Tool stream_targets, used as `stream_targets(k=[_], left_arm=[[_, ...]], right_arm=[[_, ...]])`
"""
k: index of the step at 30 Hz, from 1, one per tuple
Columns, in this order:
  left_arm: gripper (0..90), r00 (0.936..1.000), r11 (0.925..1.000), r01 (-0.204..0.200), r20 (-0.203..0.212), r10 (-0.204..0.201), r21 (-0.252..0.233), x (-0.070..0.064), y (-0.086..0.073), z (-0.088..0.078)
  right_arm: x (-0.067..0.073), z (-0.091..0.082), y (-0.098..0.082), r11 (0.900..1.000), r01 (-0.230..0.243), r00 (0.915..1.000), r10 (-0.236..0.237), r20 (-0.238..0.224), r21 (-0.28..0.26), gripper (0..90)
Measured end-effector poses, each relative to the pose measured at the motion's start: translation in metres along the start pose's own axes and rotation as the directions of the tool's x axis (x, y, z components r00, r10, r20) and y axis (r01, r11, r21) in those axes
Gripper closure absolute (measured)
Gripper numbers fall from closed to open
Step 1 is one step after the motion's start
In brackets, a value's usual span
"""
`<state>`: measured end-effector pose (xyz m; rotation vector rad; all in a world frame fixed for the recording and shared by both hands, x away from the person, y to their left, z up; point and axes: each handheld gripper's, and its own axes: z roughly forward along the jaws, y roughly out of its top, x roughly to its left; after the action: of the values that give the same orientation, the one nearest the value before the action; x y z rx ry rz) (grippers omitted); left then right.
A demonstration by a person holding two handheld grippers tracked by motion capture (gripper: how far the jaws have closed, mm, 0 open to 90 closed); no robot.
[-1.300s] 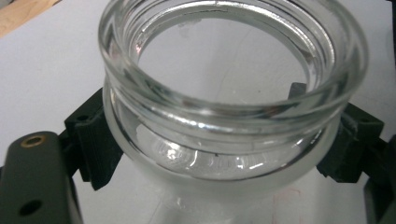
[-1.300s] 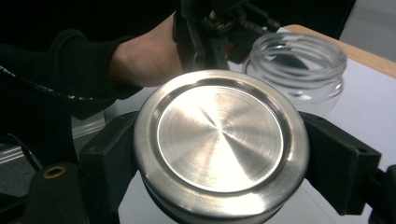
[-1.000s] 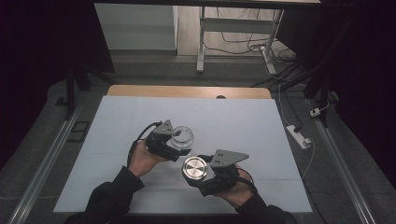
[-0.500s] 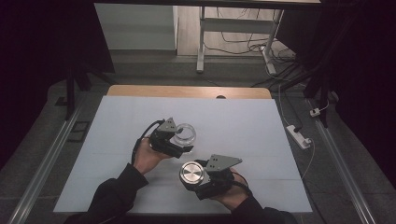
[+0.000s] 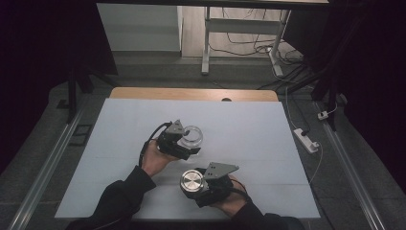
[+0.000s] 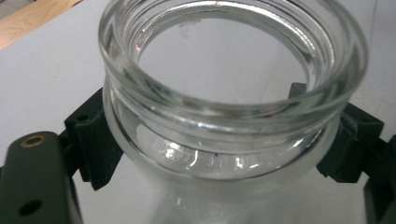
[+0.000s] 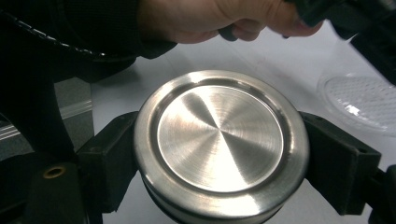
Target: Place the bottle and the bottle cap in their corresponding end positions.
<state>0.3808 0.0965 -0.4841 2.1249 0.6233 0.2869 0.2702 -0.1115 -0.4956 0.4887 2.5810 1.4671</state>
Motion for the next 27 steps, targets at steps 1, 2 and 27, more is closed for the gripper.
stream_targets(k=[1, 2, 27], left_arm=[[15.9, 1.0000, 1.0000, 0.003, 0.000, -0.003, -0.001, 0.001, 0.000, 0.001], [15.9, 1.0000, 1.0000, 0.004, -0.002, -0.004, -0.002, 0.002, -0.001, 0.001], [15.9, 0.9975, 0.9983, 0.054, -0.047, -0.053, 0.023, 0.018, -0.015, 0.021]], right_arm=[[0.000, 0.002, -0.001, 1.000, -0.005, 1.0000, 0.005, -0.002, 0.004, 18.2], [-0.001, 0.003, -0.002, 1.000, -0.006, 1.0000, 0.006, -0.004, 0.008, 18.2], [-0.011, 0.038, -0.026, 0.987, 0.003, 1.0000, -0.003, -0.003, 0.163, 18.0]])
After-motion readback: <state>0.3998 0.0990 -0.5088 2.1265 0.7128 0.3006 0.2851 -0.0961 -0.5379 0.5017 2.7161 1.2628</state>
